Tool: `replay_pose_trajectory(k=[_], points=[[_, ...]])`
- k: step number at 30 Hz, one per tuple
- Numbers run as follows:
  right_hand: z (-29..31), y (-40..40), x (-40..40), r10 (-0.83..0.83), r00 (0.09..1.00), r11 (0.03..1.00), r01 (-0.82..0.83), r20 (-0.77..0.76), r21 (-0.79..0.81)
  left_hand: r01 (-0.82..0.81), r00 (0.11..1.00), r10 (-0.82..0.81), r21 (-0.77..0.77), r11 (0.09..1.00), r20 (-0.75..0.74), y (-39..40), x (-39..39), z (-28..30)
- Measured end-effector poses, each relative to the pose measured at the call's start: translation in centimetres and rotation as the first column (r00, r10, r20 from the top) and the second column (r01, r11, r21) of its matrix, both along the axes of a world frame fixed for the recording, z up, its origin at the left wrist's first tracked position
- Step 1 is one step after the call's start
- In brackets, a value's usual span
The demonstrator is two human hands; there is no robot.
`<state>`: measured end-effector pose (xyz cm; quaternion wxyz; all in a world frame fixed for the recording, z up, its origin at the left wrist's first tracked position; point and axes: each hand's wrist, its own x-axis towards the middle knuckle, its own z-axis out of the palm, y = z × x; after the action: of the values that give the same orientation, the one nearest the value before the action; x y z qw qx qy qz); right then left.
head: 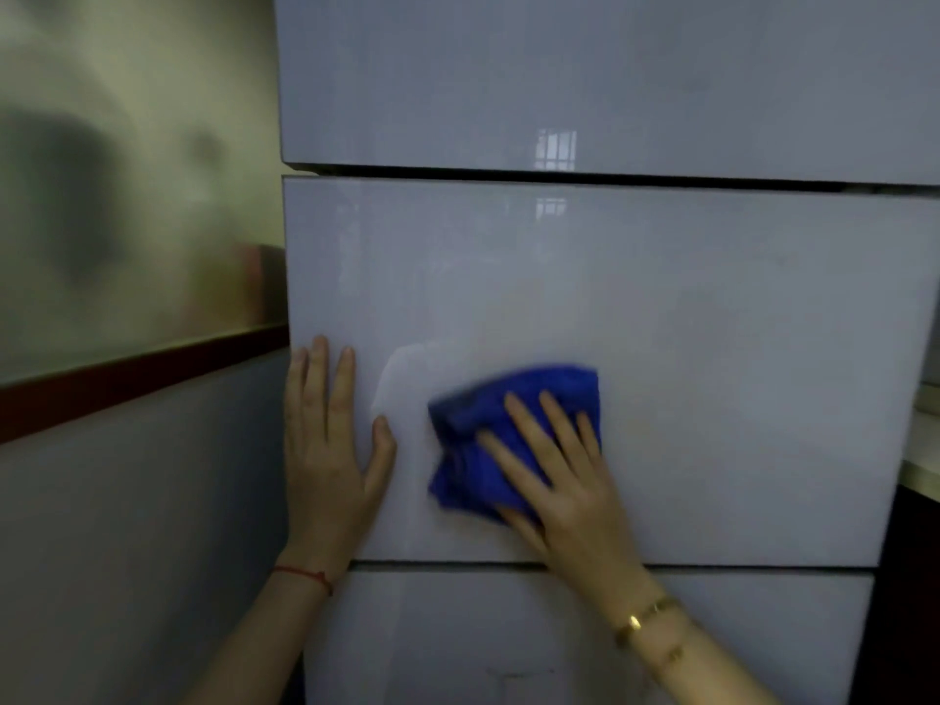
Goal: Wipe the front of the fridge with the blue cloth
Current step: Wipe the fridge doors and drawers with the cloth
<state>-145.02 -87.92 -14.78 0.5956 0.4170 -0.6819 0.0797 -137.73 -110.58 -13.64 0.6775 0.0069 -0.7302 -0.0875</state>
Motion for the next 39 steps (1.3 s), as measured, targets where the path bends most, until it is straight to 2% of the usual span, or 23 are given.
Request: replay_pose_trajectory(k=[2,4,7,9,10,12,15,17,19,21,24,26,27,28,31,33,34,36,39], points=[[-2.4,3.1,-1.0,-0.057,0.998,0.997,0.058,-0.014,0.047,-0.008,1.0,0.008,-0.002,1.0,-0.002,0.0,-0.1,0.0],[-1.1,5.6,-1.8,-0.068,0.997,0.997,0.069,0.024,-0.029,-0.007,1.0,0.007,0.008,1.0,-0.008,0.2,-0.2,0.0],[5.7,4.6,-1.6,0.015,0.992,0.92,0.036,0.125,-0.39,-0.01,1.0,0.011,0.014,1.0,-0.022,0.3,-0.3,0.1],[10.1,1.6,-0.9,0.07,0.989,0.849,0.01,0.131,-0.528,-0.006,1.0,0.006,0.012,1.0,-0.016,0.3,-0.3,0.0],[11.0,0.0,-0.5,0.073,0.991,0.856,-0.007,0.109,-0.517,-0.003,1.0,0.003,0.015,1.0,-0.01,0.3,-0.2,0.0],[9.7,-2.1,0.2,0.076,0.995,0.923,-0.046,0.065,-0.381,0.003,1.0,-0.003,0.018,1.0,-0.002,0.2,-0.2,0.0],[1.8,-1.8,0.8,0.051,0.998,0.994,-0.046,0.047,-0.102,-0.007,1.0,0.007,0.004,1.0,-0.007,-0.1,-0.1,-0.1],[-3.0,0.7,0.1,-0.021,0.998,0.999,0.022,0.054,-0.026,-0.015,1.0,0.015,-0.003,1.0,-0.015,-0.1,-0.2,-0.2],[-4.3,3.9,-0.8,-0.057,0.992,0.992,0.069,0.111,-0.108,-0.012,1.0,0.012,-0.005,1.0,-0.025,0.0,-0.2,-0.2],[-2.6,6.3,-1.5,-0.026,0.98,0.953,0.084,0.199,-0.29,-0.013,0.999,0.013,-0.007,1.0,-0.03,0.1,-0.2,-0.1],[3.5,7.1,-2.4,0.07,0.967,0.78,0.1,0.245,-0.618,-0.009,1.0,0.009,0.001,1.0,-0.026,0.1,-0.2,-0.1],[7.5,5.5,-2.5,0.107,0.971,0.667,0.091,0.216,-0.739,-0.012,1.0,0.012,0.006,1.0,-0.022,0.2,-0.3,-0.2],[8.4,4.2,-2.3,0.103,0.974,0.661,0.083,0.2,-0.746,-0.014,1.0,0.014,0.005,1.0,-0.022,0.2,-0.3,-0.2],[8.4,2.9,-1.9,0.086,0.98,0.703,0.067,0.179,-0.708,-0.013,1.0,0.013,0.003,1.0,-0.021,0.1,-0.3,-0.2],[3.6,0.7,-0.2,0.068,0.986,0.902,0.006,0.154,-0.432,-0.004,1.0,0.004,0.001,1.0,-0.025,0.1,-0.4,-0.3],[-0.8,2.1,0.0,0.006,0.99,0.969,0.029,0.141,-0.245,-0.007,1.0,0.006,-0.003,1.0,-0.026,0.1,-0.3,-0.2],[-2.0,3.3,-0.3,-0.02,0.99,0.975,0.05,0.14,-0.215,-0.011,1.0,0.011,-0.004,1.0,-0.029,0.1,-0.3,-0.2],[-1.8,5.4,-0.8,0.007,0.978,0.946,0.061,0.209,-0.319,-0.013,0.999,0.013,-0.005,1.0,-0.036,0.1,-0.3,-0.1],[4.1,4.8,-1.1,0.09,0.969,0.835,0.052,0.229,-0.548,-0.018,0.999,0.018,0.002,1.0,-0.041,0.2,-0.4,0.0]])
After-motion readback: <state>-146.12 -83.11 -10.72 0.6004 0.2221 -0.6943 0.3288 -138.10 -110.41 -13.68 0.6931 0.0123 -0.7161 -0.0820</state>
